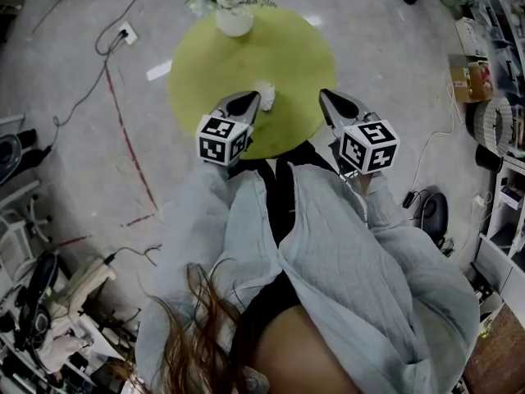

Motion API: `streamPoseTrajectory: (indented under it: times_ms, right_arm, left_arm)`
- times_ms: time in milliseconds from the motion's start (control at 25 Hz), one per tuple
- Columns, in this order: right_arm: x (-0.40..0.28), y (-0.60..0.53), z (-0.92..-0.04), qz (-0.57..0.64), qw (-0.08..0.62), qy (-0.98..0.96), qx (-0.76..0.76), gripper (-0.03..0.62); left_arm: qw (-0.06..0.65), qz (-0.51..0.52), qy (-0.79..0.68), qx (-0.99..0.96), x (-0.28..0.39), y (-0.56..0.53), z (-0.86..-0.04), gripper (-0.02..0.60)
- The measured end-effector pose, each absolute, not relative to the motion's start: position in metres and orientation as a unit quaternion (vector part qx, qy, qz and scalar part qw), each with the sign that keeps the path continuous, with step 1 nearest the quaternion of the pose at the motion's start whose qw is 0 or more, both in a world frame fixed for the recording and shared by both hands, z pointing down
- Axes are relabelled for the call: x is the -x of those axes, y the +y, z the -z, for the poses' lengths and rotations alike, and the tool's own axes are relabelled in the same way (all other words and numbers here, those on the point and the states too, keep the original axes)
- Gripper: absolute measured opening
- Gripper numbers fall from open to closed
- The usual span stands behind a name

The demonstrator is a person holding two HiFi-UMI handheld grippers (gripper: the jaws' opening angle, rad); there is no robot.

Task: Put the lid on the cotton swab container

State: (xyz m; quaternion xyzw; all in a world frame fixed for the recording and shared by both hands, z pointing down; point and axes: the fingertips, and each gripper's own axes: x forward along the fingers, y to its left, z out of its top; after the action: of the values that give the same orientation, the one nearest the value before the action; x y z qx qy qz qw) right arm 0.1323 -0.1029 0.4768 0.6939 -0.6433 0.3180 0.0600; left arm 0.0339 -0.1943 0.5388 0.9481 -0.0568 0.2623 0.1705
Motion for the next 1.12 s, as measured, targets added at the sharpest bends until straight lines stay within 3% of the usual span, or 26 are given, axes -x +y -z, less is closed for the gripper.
streamPoseTrajectory:
  times_ms: [440,1120]
  right_arm:
    - [-0.140,-0.105,-0.482,-0.322,0.058,-0.649,-0.687,0.002]
    - [-0.140,-0.101,-0.484,-0.327,0.055,-0.650,-0.684,0.002]
  left_arm:
    - [0.105,-0.317,-0.023,-0.942,-0.054,-0.178,-0.548,0.020]
    - [0.078,-0.414,-0.006,-0.907,-0.062,-0.170,-0.560,0.020]
